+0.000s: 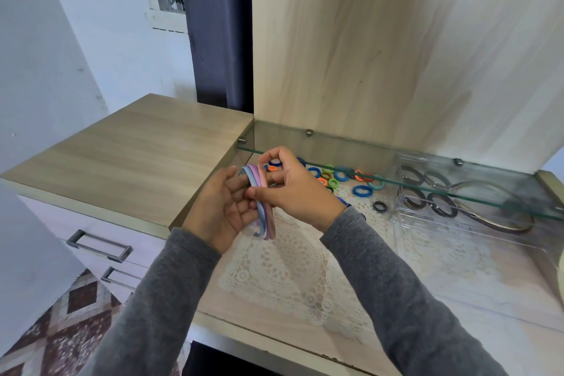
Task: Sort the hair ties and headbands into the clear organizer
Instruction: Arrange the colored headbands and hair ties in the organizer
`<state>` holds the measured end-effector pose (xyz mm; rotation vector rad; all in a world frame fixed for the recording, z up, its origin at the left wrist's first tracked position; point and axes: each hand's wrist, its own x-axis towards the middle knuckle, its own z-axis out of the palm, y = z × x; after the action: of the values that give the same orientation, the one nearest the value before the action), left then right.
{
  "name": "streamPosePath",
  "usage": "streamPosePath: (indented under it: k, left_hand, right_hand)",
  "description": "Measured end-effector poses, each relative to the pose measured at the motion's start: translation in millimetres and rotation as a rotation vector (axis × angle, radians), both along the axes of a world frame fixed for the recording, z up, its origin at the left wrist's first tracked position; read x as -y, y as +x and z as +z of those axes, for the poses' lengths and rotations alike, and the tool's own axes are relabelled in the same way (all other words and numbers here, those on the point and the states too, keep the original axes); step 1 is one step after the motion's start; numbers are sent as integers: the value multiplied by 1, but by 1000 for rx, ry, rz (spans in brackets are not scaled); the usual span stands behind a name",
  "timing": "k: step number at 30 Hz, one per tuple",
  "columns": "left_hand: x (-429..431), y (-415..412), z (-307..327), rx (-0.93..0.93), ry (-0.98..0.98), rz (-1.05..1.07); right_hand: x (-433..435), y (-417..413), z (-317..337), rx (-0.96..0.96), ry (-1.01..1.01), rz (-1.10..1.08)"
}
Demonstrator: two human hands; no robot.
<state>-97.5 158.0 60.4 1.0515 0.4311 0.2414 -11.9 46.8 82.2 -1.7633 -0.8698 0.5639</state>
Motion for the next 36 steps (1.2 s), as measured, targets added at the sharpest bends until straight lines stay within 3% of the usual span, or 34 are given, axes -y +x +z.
streamPosePath:
  k: [4, 11, 17, 19, 22, 25, 31, 36]
  left_hand:
    - [1, 3, -1, -27, 59, -9]
    - [0, 13, -36, -103, 459, 354]
    - [11, 25, -56, -67, 522, -14]
    - [21, 28, -49, -70, 541, -36]
    - [29, 35, -41, -44, 371, -19]
    - [37, 44, -36, -5, 325, -28]
    - [49, 60, -36, 11, 673, -93]
    - [78, 74, -33, 61, 742, -118]
  right_hand:
    - [6, 2, 5, 10, 6, 0]
    - [20, 8, 13, -212, 36, -26]
    - [32, 11, 20, -337, 101, -49]
    - [35, 11, 25, -383, 143, -29]
    - [41, 9, 31, -367, 169, -8]
    - [52, 9, 37, -360, 206, -24]
    - [85, 17, 44, -365, 219, -96]
    - [135, 28, 40, -359, 207, -207]
